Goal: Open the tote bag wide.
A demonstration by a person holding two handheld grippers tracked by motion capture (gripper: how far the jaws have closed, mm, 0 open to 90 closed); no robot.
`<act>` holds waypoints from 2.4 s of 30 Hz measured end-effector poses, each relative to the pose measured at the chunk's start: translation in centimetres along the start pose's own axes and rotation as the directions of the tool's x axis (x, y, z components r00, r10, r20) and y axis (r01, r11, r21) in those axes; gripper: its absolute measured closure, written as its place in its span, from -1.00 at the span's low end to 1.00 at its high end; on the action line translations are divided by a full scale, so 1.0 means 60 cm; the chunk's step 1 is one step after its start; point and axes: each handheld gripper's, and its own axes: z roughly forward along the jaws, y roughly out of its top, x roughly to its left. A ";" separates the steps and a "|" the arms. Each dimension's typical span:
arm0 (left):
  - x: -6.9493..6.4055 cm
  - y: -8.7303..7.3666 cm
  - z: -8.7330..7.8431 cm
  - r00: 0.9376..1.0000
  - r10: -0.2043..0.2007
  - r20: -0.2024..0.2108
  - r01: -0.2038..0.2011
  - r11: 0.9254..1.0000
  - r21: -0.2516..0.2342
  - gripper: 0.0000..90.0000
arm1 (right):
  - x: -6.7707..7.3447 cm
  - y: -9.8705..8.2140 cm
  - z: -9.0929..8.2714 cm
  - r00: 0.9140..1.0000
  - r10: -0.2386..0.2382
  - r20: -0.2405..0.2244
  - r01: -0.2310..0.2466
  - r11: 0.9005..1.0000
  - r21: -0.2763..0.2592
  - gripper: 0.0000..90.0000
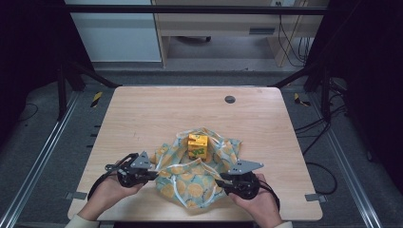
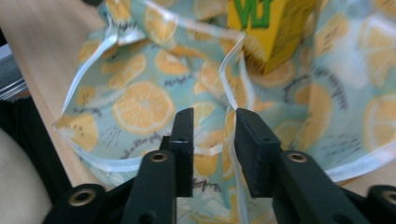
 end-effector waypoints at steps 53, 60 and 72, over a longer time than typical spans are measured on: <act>-0.003 0.067 0.015 0.996 0.065 -0.061 -0.065 0.998 0.005 0.95 | -0.135 0.148 0.058 0.980 0.081 0.184 -0.072 0.996 -0.054 1.00; 0.004 0.054 0.048 0.998 0.044 -0.038 -0.043 0.998 0.039 0.98 | -0.157 0.125 0.097 0.971 0.102 0.215 -0.111 0.993 0.028 1.00; 0.004 0.032 0.068 1.000 0.021 -0.012 -0.021 0.998 0.065 0.99 | -0.185 0.079 0.114 0.963 0.147 0.226 -0.169 0.982 0.083 0.99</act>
